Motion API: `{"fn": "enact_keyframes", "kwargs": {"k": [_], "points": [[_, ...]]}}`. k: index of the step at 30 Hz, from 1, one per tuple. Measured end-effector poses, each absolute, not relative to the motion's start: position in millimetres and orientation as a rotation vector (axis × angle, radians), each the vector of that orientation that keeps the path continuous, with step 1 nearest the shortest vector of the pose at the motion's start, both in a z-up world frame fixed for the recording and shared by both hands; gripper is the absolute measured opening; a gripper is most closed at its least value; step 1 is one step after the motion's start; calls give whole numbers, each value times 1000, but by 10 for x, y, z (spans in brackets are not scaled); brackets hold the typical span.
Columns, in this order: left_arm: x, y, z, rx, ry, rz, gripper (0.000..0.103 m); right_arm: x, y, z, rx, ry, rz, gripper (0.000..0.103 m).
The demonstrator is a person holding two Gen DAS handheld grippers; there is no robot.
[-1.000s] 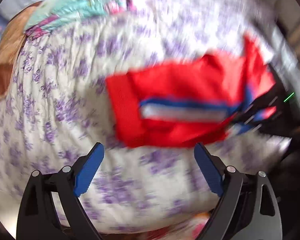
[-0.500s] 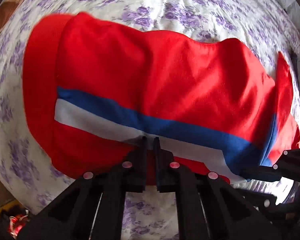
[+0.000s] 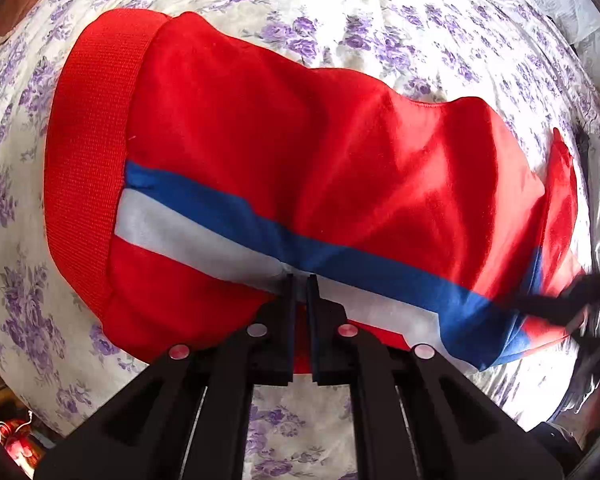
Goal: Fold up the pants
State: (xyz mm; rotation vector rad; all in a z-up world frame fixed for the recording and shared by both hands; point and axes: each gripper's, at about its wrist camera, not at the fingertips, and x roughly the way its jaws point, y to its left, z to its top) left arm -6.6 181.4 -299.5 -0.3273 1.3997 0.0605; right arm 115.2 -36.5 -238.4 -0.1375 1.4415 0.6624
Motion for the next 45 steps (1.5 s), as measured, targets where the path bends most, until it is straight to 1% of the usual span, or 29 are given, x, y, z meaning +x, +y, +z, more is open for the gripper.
{"fn": "enact_keyframes", "kwargs": {"k": [1,2,6,9,10,11,14,15,18,22,24,25,26,27,29,33,36,38,40,41,45], "points": [[-128,1852,-2984,-329,1397,60,6,1377,-601,-2286,-123,1432,554,66],[-129,1848,-2983,-328,1394,61,6,1576,-814,-2240,-108,1438,466,71],[-189,1851,-2982,-333,1385,74,6,2370,-1747,-2266,24,1530,153,71],[-254,1850,-2969,-328,1382,86,6,2680,-2059,-2280,77,1574,52,70],[-261,1843,-2967,-325,1380,89,6,2747,-2117,-2297,86,1590,31,69],[-253,1834,-2970,-324,1378,92,6,2808,-2156,-2315,88,1603,12,65],[-223,1802,-2982,-331,1377,97,6,2960,-2216,-2394,91,1635,-32,61],[-212,1795,-2988,-335,1378,98,6,3003,-2236,-2422,100,1641,-44,58],[-260,1815,-2980,-337,1378,102,6,3111,-2179,-2554,98,1664,-70,56],[-251,1772,-2980,-321,1382,110,6,3167,-2255,-2868,93,1717,-127,56],[-235,1759,-2978,-318,1390,111,6,3162,-2251,-2963,82,1708,-122,57],[-221,1760,-2974,-318,1393,110,6,3134,-2237,-2949,74,1691,-112,53],[-204,1750,-2976,-321,1396,109,6,3090,-2215,-2906,51,1674,-98,33],[-199,1755,-2978,-325,1398,107,6,2969,-2153,-2842,41,1664,-82,16],[-179,1776,-2989,-335,1402,102,6,2780,-2089,-2641,92,1644,-27,9],[-169,1811,-2990,-343,1403,92,6,2341,-2455,-2129,196,1535,77,8],[-175,1824,-2988,-341,1403,78,6,1718,-2833,-1724,284,1429,132,8],[-184,1832,-2988,-338,1405,70,6,1285,-3156,-1604,350,1368,131,8],[-181,1829,-2986,-330,1409,66,6,860,-3433,-1663,424,1342,96,7],[-176,1825,-2987,-322,1411,65,6,611,-3566,-1806,469,1333,77,7],[-128,1744,-2978,-262,1431,66,6,159,-3766,-2776,628,1359,13,7]]}}
